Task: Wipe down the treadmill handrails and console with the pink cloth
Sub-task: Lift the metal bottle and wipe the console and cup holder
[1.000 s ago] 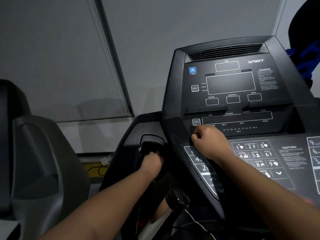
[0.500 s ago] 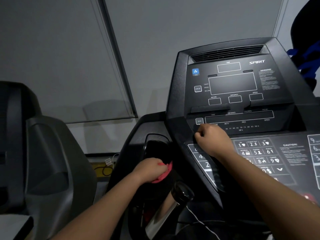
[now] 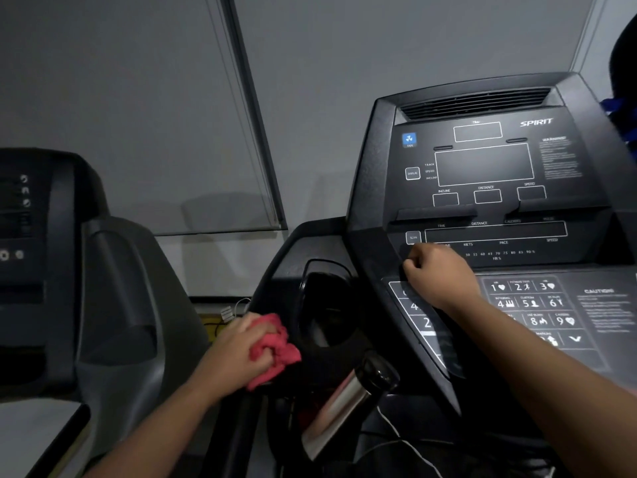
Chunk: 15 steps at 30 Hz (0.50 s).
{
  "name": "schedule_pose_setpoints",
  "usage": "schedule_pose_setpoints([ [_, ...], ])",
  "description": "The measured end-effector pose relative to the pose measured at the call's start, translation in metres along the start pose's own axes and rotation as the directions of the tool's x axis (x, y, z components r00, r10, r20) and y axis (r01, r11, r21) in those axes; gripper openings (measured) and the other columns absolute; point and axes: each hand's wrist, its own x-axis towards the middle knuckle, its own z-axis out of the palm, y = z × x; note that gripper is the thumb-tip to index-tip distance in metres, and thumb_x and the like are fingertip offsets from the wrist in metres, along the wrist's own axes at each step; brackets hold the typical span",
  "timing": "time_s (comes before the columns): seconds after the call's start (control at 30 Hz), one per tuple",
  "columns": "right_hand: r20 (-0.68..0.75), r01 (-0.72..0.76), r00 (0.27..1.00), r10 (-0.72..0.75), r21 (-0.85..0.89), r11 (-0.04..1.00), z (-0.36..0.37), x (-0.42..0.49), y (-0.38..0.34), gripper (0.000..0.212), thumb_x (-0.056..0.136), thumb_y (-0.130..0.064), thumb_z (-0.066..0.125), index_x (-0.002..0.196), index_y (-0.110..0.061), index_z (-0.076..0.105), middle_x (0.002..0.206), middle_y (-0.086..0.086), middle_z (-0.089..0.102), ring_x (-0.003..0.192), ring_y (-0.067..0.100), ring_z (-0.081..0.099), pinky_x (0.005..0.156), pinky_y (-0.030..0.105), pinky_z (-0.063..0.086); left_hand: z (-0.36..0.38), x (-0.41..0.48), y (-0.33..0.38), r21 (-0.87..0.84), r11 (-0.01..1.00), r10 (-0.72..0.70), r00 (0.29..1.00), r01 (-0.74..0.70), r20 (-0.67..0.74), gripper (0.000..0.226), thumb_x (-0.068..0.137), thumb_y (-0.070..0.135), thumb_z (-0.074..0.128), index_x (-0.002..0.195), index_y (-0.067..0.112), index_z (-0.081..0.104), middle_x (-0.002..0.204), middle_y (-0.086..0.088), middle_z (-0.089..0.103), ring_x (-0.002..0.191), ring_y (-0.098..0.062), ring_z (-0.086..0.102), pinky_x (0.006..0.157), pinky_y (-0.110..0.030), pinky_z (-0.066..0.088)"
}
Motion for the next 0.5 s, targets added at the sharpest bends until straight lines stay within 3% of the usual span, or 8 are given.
schedule_pose_setpoints([
  [0.17, -0.009, 0.006, 1.000, -0.007, -0.008, 1.000, 0.001, 0.000, 0.000, 0.019, 0.086, -0.023, 0.047, 0.082, -0.010, 0.061, 0.090, 0.010, 0.064, 0.089, 0.030, 0.056, 0.066, 0.032, 0.039, 0.013, 0.018, 0.012, 0.105, 0.984, -0.141, 0.988, 0.146, -0.055, 0.040, 0.068, 0.042, 0.040, 0.092, 0.029, 0.069, 0.106, 0.004, 0.058, 0.095, -0.024, 0.054, 0.082, -0.031, 0.039],
  [0.33, -0.008, -0.002, 1.000, 0.002, 0.005, 1.000, 0.001, 0.000, 0.000, 0.018, 0.085, -0.024, 0.047, 0.080, -0.012, 0.060, 0.089, 0.009, 0.064, 0.088, 0.030, 0.056, 0.065, 0.031, 0.039, 0.045, 0.038, 0.075, 0.209, 0.973, -0.106, 0.994, 0.098, 0.031, 0.053, 0.072, 0.052, 0.026, 0.107, 0.035, 0.062, 0.113, 0.010, 0.055, 0.103, -0.018, 0.048, 0.085, -0.032, 0.036],
  [0.4, -0.004, -0.008, 1.000, 0.008, 0.009, 1.000, 0.001, 0.000, 0.000, 0.018, 0.085, -0.025, 0.047, 0.080, -0.013, 0.060, 0.088, 0.008, 0.063, 0.086, 0.029, 0.055, 0.064, 0.030, 0.038, 0.054, 0.043, 0.093, 0.159, 0.983, -0.099, 0.993, 0.087, 0.066, 0.055, 0.073, 0.052, 0.021, 0.108, 0.035, 0.060, 0.112, 0.013, 0.053, 0.104, -0.015, 0.047, 0.085, -0.030, 0.034],
  [0.5, -0.004, -0.013, 1.000, 0.013, 0.008, 1.000, 0.000, -0.001, 0.000, 0.019, 0.085, -0.025, 0.047, 0.082, -0.012, 0.060, 0.089, 0.009, 0.063, 0.086, 0.030, 0.056, 0.064, 0.030, 0.037, 0.056, 0.036, 0.092, 0.017, 1.000, -0.027, 0.999, 0.027, 0.046, 0.037, 0.079, 0.050, 0.036, 0.104, 0.038, 0.060, 0.112, 0.013, 0.055, 0.100, -0.013, 0.049, 0.088, -0.028, 0.036],
])
